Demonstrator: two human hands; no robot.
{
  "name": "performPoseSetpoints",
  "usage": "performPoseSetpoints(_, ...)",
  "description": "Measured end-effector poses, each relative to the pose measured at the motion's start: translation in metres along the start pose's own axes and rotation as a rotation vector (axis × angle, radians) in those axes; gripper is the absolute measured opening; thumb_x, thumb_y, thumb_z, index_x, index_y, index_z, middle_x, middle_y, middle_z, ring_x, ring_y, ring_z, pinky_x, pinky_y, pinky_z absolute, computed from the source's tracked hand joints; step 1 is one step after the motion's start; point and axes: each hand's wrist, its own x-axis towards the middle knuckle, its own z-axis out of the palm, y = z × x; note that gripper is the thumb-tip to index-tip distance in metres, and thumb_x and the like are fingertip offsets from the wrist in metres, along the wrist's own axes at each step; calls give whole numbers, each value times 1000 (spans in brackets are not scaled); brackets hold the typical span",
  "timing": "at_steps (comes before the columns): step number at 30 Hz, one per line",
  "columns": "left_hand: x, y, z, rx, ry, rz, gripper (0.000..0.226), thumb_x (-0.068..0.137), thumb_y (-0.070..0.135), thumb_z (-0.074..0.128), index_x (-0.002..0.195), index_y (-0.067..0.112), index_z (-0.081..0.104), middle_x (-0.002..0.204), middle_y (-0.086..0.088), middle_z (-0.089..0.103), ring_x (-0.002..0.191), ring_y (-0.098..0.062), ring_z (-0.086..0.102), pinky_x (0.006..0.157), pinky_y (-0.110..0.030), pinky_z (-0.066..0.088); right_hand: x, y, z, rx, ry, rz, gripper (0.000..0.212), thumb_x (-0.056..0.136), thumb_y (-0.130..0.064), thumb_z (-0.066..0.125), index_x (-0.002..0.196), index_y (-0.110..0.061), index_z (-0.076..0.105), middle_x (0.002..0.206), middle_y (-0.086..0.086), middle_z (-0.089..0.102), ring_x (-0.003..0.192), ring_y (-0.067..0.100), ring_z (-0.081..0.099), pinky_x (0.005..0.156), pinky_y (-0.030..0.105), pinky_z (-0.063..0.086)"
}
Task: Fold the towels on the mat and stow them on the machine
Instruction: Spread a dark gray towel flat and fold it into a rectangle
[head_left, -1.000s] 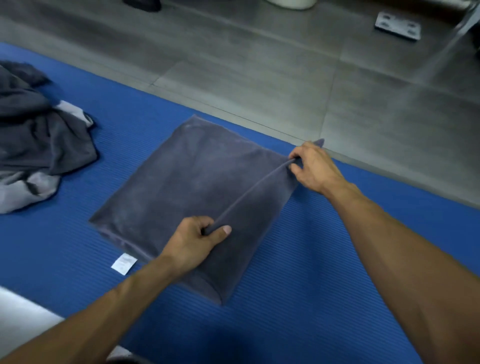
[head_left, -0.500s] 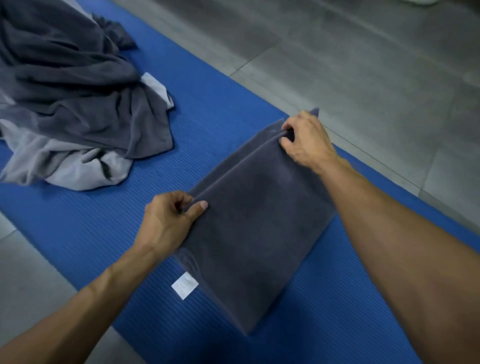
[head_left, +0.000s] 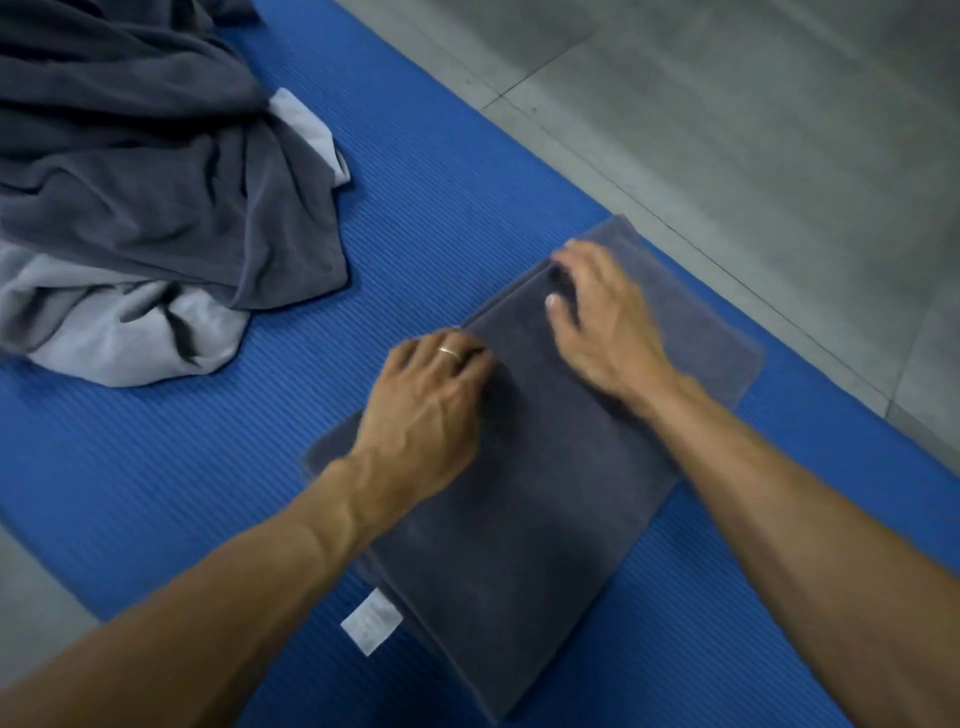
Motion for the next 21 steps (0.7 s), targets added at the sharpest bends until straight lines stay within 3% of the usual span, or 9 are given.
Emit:
performPoseSetpoints(2, -2, 13, 17, -53, -114, -40, 58, 89, 39, 38, 137, 9, 50, 141, -9, 50, 138, -29, 37, 111, -49, 31, -28, -7, 18, -46, -80, -115, 45, 98, -26, 40, 139, -9, 49, 151, 9, 40, 140, 24, 35, 115, 47, 29)
performPoseSetpoints(4, -7, 13, 27, 17, -191, -67, 75, 93, 59, 26, 150, 9, 29, 156, -8, 31, 148, -25, 15, 119, -50, 14, -31, 3, 23, -75, -187, -163, 51, 100, -35, 32, 146, -17, 41, 158, 3, 29, 147, 20, 22, 119, 45, 13)
performPoseSetpoints(6, -8, 10, 28, 41, -229, -54, 86, 89, 70, 19, 154, 12, 13, 161, -5, 14, 150, -22, 0, 120, -49, 3, -8, 30, 18, -165, -270, -89, 56, 102, -47, 27, 154, -28, 21, 163, -5, 9, 150, 15, 2, 120, 46, -1)
performPoseSetpoints(8, -4, 9, 27, 49, -241, -51, 93, 85, 76, 16, 154, 15, 2, 163, -3, 2, 149, -20, -10, 120, -49, -1, 22, 64, 8, -249, -285, 107, 63, 100, -58, 21, 155, -34, 4, 163, -8, -5, 150, 14, -7, 120, 50, -6)
performPoseSetpoints(11, -1, 12, 26, 51, -294, -62, 101, 79, 83, 17, 154, 18, -5, 162, -1, -8, 147, -20, -17, 119, -50, -3, 52, 79, -2, -238, -299, 369, 67, 99, -60, 16, 156, -28, 0, 164, -1, -6, 151, 21, -5, 119, 55, -3)
performPoseSetpoints(15, -1, 11, 27, 51, -264, -70, 113, 71, 91, 18, 154, 17, -3, 162, -1, -7, 147, -20, -17, 119, -51, -1, 10, 23, 2, -213, -95, 100, 60, 101, -43, 29, 153, -13, 24, 162, 9, 14, 150, 25, 9, 120, 50, 3)
performPoseSetpoints(18, -1, 12, 28, 51, -244, -56, 117, 68, 93, 19, 155, 15, 4, 163, -3, -1, 149, -21, -10, 119, -52, 2, -64, 8, 6, -219, -274, -188, 61, 97, -49, 27, 151, -21, 30, 161, 3, 21, 149, 20, 15, 120, 51, 6)
performPoseSetpoints(19, -2, 12, 28, 65, -242, -52, 117, 69, 93, 19, 154, 15, 5, 163, -3, 1, 149, -21, -8, 119, -52, 3, -77, 21, 4, -275, -334, -178, 64, 96, -54, 22, 154, -27, 23, 163, 0, 14, 150, 17, 8, 120, 52, 4)
performPoseSetpoints(21, -2, 11, 27, 87, -256, -59, 116, 69, 92, 19, 154, 15, 5, 163, -3, 0, 149, -22, -8, 118, -55, 0, -82, 62, -7, -332, -338, 39, 65, 96, -59, 15, 155, -33, 9, 164, -5, 0, 150, 15, -4, 120, 53, -2)
